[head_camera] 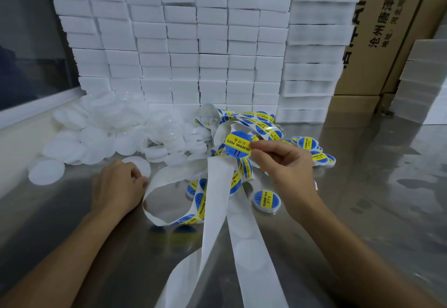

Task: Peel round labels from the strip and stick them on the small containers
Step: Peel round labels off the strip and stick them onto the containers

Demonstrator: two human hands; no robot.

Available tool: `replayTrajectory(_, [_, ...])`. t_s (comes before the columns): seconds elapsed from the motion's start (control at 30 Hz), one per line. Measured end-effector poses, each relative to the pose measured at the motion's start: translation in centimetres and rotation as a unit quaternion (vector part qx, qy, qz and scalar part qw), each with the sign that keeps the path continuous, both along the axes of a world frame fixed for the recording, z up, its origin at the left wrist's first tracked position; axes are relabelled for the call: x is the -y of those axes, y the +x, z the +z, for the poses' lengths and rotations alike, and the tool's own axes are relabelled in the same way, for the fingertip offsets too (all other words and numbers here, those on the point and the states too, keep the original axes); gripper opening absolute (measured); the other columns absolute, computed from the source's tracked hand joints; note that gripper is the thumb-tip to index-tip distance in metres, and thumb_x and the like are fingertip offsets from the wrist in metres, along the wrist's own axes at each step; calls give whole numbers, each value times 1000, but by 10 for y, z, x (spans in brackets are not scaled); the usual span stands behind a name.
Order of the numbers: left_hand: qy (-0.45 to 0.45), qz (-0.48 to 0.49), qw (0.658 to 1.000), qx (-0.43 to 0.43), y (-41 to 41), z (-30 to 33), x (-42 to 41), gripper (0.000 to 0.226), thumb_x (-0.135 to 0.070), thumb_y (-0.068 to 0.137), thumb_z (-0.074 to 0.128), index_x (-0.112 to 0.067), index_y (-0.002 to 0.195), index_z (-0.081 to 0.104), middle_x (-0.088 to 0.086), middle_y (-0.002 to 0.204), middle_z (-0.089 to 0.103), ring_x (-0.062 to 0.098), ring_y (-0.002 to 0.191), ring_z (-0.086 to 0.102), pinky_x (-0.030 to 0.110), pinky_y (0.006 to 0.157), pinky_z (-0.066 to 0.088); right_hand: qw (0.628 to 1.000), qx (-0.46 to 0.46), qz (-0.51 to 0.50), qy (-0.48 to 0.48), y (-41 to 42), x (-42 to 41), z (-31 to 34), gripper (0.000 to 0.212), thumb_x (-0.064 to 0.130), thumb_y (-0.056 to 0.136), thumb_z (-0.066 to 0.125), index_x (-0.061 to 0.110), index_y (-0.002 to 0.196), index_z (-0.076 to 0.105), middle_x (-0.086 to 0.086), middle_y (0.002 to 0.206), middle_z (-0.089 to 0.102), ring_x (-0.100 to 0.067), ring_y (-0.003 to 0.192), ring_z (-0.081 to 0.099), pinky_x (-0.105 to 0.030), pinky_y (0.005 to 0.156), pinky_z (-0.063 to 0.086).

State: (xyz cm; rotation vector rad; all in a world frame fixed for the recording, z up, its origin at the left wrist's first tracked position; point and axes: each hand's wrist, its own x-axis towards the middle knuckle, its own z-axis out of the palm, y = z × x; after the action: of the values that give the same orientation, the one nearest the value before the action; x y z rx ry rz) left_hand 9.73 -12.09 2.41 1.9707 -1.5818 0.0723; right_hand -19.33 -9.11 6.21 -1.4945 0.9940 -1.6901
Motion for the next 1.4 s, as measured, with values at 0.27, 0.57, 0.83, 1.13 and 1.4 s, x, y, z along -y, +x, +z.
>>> replayTrajectory(0.27, [15,28,988,-153,-3,2,2,16,-8,73,64,-16,60,69,6,93,69,31,94,61,41,86,50,999,-7,-32,-5,1,5,-4,20,3,82,75,18,96,75,5,79,71,-8,69,63,-24,70,54])
replayTrajectory(0.57, [-82,4,996,-41,-6,1,-2,13,-15,79,72,-14,92,69,12,97,68,34,94,59,40,77,46,998,-20,-51,-10,0,6,-5,19,3,82,75,16,96,75,4,79,73,-6,69,64,-22,68,55])
replayTrajectory(0.83, [-61,0,995,-83,-2,-2,-3,32,0,87,59,-6,118,66,11,102,68,30,93,62,44,84,52,998,-29,-59,-21,-1,6,-4,15,6,82,75,20,87,75,6,77,73,-7,67,63,-21,64,54])
replayTrajectory(1.13, [-135,1,990,-48,-7,3,0,33,9,87,49,-1,113,66,17,110,54,38,95,56,43,81,43,995,-49,-67,-47,1,5,-3,15,10,81,77,25,79,74,-3,103,64,-8,74,68,-27,64,54])
replayTrajectory(1.4, [-326,-81,941,-46,-27,23,-17,18,6,85,58,-4,92,71,12,71,61,27,58,53,27,56,39,997,-53,-37,-35,5,1,-2,4,11,87,72,15,85,72,-10,77,66,-14,67,55,-27,61,46])
